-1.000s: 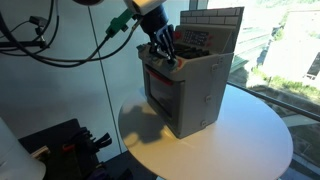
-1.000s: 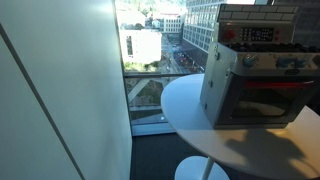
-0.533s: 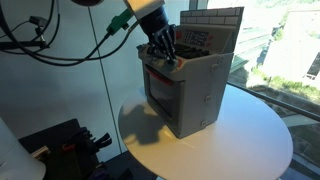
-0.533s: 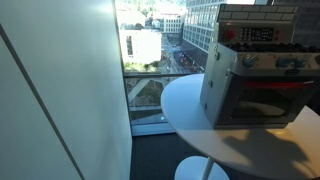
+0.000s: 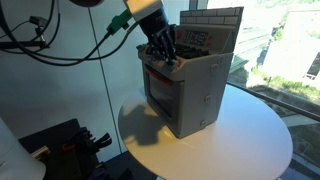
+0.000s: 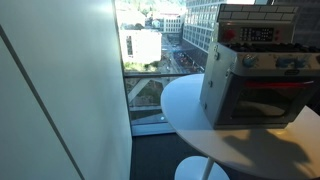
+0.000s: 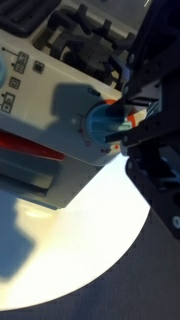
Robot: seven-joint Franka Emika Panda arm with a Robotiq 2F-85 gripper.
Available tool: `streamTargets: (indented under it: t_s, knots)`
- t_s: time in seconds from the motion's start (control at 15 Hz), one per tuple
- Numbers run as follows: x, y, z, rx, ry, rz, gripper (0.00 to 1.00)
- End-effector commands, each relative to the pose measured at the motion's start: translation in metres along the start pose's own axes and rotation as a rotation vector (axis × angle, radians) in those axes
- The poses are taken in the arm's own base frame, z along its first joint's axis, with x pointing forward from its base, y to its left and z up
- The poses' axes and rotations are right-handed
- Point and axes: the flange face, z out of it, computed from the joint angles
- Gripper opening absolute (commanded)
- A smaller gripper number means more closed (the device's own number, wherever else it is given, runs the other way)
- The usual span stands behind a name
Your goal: Turn the far right switch on the oven to the right
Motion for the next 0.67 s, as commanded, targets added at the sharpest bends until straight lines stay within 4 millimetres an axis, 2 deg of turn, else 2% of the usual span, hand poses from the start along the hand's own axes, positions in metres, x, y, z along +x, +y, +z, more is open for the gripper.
streamTargets:
  t_s: [0.0, 0.33, 0.4, 0.6]
  knots:
    - [0.003, 0.003, -0.003, -0.001, -0.008, -0.015, 0.55]
    - [0.003, 0.002, -0.013, -0.001, -0.018, -0.076, 0.95]
    - [0.002, 0.002, -0.015, -0.007, -0.027, -0.111, 0.99]
    - [-0.001, 0.001, -0.021, -0.038, -0.055, -0.23, 1.0]
